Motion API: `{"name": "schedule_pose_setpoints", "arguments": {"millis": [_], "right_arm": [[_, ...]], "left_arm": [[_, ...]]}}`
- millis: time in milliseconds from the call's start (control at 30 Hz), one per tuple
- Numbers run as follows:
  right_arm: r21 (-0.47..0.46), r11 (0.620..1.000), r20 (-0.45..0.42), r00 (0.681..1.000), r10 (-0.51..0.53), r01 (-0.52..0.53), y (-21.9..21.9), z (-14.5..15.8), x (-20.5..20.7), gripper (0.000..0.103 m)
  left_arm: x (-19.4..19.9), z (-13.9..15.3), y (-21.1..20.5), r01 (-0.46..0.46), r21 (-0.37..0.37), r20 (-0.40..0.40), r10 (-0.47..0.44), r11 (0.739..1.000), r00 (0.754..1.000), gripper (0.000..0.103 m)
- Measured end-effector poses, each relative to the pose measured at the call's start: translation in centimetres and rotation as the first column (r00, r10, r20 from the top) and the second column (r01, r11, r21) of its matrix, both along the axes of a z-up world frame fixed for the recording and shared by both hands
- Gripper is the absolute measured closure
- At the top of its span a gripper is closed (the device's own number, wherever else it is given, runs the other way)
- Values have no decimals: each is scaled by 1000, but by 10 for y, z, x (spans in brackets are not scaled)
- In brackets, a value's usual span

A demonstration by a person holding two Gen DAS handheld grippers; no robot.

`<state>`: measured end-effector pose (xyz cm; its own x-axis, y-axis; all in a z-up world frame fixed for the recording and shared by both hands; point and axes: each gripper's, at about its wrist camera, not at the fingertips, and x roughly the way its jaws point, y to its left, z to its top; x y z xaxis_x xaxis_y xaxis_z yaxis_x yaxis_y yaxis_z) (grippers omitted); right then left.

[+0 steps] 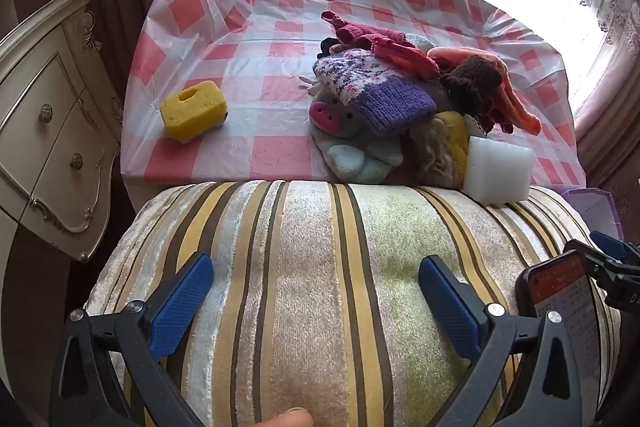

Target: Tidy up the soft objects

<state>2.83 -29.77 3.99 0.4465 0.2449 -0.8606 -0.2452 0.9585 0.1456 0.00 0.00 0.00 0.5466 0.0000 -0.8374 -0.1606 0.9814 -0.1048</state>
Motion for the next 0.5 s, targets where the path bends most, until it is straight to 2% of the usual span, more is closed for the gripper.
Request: {"name": "schedule_pose_setpoints", "arguments": {"millis": [500], "right_arm": [[3,1000,-1,1000,1,-1,0,0,1,0]], "left_arm": [[0,0,-1,0,7,3,0,1000,1000,0]]}}
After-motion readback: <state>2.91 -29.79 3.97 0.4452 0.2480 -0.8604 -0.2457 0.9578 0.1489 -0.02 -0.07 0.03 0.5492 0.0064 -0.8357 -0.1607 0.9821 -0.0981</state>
